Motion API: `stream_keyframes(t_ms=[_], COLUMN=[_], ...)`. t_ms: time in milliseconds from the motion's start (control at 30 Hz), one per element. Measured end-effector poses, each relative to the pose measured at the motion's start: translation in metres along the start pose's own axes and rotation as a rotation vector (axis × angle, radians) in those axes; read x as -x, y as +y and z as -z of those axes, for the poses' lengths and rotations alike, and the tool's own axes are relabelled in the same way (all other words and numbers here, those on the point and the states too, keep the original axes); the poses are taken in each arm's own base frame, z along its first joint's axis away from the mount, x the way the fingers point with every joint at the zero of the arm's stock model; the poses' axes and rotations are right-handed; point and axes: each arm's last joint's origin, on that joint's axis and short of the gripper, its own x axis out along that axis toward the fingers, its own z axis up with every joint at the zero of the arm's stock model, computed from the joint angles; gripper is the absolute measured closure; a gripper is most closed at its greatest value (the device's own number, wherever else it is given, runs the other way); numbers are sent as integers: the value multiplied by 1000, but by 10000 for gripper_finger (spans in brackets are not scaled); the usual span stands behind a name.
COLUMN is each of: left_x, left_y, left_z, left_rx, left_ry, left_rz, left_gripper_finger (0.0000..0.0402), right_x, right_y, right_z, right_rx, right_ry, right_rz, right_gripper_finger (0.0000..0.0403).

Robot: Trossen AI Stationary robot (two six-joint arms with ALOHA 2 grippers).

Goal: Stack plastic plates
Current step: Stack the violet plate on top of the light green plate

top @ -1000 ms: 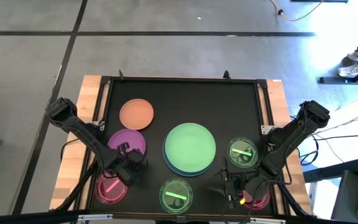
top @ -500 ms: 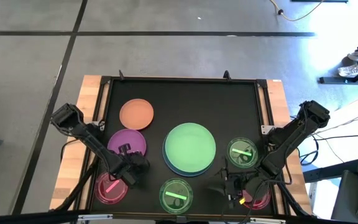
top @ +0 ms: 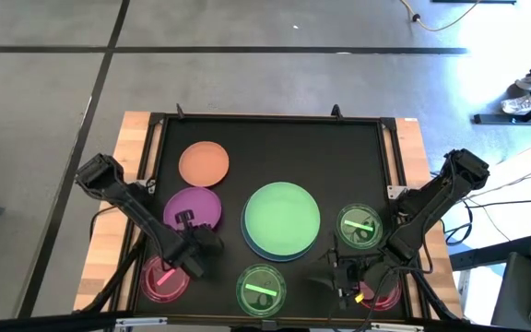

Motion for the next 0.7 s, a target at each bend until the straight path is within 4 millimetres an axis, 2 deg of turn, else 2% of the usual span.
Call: stream_keyframes(t_ms=[267, 533, 700], left_x=[28, 61, 68], left_y=[-8, -16, -27], left_z=[-21, -46, -60], left_rx=[-65, -122, -200], left_ry=[-123, -351, -515], left_rz=[23, 15, 52], left_gripper_finger=[389, 389, 388], right_x=[0, 0, 0], right_y=[0, 0, 0], right_z=[0, 0, 0], right_rx=[0, 0, 0], right_ry=[0, 0, 0], right_rz=[0, 0, 0], right_gripper_finger=[286, 286, 286])
